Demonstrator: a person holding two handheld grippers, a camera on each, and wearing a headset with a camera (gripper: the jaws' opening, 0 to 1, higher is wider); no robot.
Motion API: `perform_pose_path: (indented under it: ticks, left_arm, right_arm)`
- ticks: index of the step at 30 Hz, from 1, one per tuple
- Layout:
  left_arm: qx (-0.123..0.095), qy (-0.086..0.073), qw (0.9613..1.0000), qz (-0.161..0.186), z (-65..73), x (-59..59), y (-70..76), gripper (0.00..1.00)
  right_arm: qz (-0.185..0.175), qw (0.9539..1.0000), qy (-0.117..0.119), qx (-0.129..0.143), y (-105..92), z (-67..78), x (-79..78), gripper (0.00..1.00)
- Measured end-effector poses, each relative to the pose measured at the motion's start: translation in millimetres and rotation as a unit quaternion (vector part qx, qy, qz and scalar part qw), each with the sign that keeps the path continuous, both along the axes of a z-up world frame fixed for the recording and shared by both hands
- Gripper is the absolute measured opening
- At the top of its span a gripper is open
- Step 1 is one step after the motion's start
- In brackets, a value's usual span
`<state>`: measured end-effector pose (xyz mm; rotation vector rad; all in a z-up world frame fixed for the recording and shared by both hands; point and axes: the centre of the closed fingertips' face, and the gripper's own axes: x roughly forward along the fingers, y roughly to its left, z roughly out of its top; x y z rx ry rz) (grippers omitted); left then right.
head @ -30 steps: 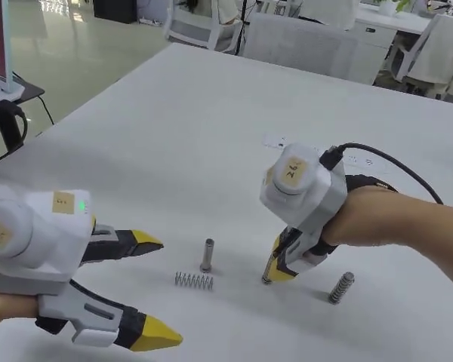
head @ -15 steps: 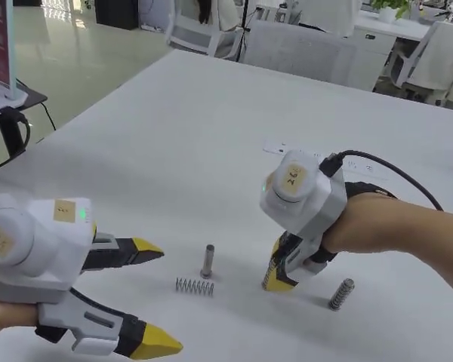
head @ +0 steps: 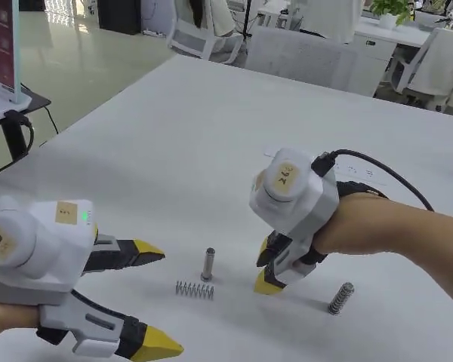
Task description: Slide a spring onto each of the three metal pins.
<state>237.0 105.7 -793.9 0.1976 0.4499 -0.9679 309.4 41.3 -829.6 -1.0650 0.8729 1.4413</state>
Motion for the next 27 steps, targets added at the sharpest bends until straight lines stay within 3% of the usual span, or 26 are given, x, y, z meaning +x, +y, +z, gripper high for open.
perform_pose_path:
  ticks: [9,27]
  left_arm:
    - [0.001,-0.001,1.0,0.003,0.2,-1.4,2.2,0.7]
    - [0.003,-0.002,1.0,0.009,1.4,-4.2,9.0,0.69]
  right_arm:
    - [0.012,0.9999,0.007,0.007,15.7,1.3,-11.0,0.2]
    - [0.036,0.9993,0.008,0.009,45.1,-10.6,-30.0,0.16]
